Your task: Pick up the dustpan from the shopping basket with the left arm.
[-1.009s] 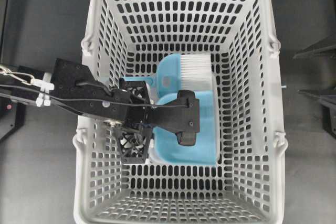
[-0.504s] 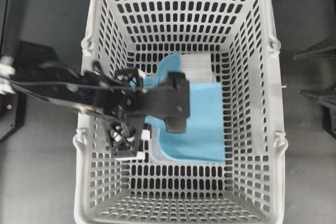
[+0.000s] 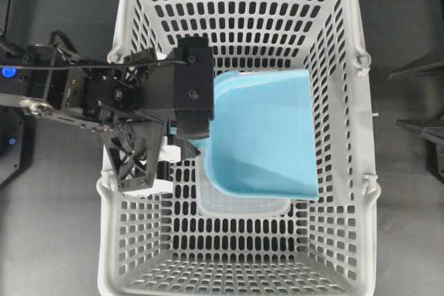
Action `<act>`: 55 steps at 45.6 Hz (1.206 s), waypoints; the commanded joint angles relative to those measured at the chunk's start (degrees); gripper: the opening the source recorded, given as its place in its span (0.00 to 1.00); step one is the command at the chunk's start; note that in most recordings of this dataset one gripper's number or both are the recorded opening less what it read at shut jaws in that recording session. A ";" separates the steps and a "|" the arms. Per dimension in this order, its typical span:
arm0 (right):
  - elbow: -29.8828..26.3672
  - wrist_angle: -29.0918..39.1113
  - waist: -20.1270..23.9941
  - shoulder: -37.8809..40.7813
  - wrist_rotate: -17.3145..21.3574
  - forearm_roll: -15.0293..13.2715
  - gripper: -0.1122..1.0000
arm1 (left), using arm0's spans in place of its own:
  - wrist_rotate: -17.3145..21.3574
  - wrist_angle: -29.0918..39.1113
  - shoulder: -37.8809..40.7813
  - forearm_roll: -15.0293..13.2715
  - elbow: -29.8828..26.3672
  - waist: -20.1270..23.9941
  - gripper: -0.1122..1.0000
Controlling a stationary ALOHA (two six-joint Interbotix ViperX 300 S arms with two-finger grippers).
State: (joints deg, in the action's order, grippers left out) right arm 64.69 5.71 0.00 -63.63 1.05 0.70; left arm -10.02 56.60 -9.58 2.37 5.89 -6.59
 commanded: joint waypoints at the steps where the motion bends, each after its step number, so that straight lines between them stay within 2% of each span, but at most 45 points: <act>1: -0.62 -0.53 -0.09 0.26 0.09 0.26 0.80 | 0.18 -0.26 -1.05 0.18 -1.41 0.00 0.36; 38: -0.62 -0.53 0.00 0.18 0.18 0.26 0.80 | 0.44 -1.14 -1.32 0.18 -0.97 0.44 0.36; 55: -0.53 -0.53 -0.09 0.18 0.18 0.26 0.80 | 0.53 -5.98 -2.29 0.18 0.70 0.62 0.36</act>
State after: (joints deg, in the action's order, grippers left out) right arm 64.69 5.71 0.00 -63.81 1.14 0.79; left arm -9.49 51.94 -9.76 2.37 6.59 -6.06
